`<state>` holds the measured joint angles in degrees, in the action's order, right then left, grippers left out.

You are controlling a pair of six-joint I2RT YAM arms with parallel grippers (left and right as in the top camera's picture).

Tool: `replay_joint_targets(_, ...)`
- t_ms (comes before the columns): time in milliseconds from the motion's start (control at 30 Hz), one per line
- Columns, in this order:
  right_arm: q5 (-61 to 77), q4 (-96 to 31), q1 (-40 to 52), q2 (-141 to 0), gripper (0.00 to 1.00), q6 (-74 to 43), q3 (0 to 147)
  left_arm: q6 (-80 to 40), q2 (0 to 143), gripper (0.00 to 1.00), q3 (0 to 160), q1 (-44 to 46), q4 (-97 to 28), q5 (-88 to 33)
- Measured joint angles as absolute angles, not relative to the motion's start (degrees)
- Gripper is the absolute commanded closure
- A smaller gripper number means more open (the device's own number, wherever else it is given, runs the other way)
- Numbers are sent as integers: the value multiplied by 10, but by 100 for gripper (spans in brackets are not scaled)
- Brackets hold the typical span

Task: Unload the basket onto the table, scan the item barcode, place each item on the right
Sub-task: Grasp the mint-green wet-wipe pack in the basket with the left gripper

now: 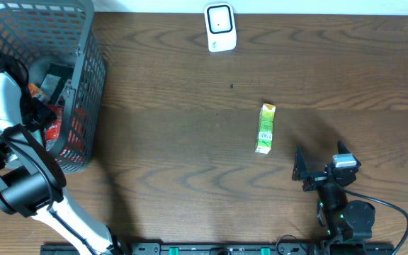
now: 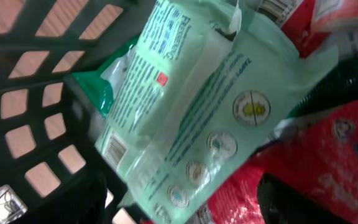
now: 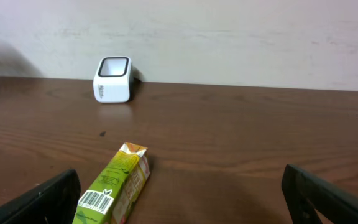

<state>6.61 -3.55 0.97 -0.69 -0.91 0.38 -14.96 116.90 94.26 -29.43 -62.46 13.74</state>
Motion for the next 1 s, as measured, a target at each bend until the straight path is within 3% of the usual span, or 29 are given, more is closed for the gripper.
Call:
replay_joint_targets(200,66,-36,10,-7,1,-9,4,-150,1169,22,925,-294,-583,139)
replay_joint_targets(300,66,-35,10,-7,1,-9,4,-149,1169,29,908,-294,-562,139)
replay_joint_targets(700,66,-36,10,-7,1,-9,4,-147,1169,92,886,-295,-527,156)
replay_joint_targets(1000,66,-36,10,-7,1,-9,4,-144,1152,93,892,-295,-538,152)
